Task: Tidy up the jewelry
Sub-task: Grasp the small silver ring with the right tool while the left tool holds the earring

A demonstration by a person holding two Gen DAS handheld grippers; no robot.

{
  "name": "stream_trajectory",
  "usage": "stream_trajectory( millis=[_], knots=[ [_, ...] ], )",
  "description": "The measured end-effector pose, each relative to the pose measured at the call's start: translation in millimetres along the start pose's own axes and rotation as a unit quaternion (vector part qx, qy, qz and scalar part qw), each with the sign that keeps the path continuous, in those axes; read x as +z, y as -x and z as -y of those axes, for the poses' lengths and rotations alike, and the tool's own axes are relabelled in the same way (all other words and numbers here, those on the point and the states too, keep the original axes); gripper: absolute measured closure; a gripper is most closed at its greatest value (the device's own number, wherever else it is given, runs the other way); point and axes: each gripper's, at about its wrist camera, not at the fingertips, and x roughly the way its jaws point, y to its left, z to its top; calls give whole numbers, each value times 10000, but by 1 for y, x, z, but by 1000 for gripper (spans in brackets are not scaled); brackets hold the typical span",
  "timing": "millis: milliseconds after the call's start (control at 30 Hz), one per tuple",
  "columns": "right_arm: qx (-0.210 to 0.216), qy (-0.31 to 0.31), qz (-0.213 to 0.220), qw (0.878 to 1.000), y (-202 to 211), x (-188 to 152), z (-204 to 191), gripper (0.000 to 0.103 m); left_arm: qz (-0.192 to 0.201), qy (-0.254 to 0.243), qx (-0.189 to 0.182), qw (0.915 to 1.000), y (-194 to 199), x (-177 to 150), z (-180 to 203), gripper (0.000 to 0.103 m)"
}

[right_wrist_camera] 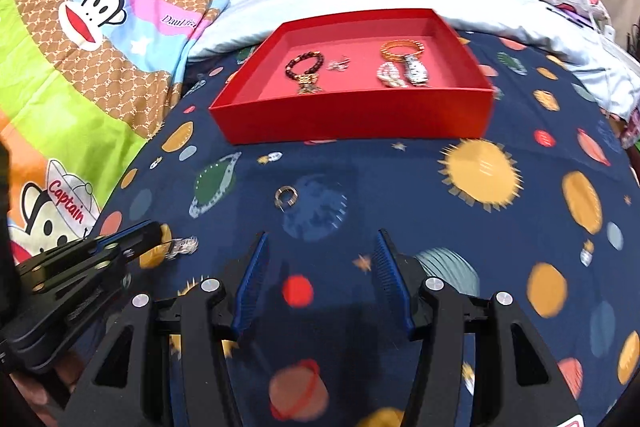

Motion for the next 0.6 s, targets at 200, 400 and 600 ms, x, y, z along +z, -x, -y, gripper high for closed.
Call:
stream_trajectory(
  millis=[200, 400, 600],
  knots=[
    [15, 233, -172, 9996, -34, 15, -21, 53, 89, 191, 57, 9998, 7, 5, -24, 99],
    [-50, 375, -247, 9990, -54, 21, -29, 62, 84, 270, 54, 9996, 6, 7, -35, 99],
    [-308, 601, -196, 9975, -57, 21, -34, 82, 71, 262, 19, 9996, 4, 9, -35, 99]
  ],
)
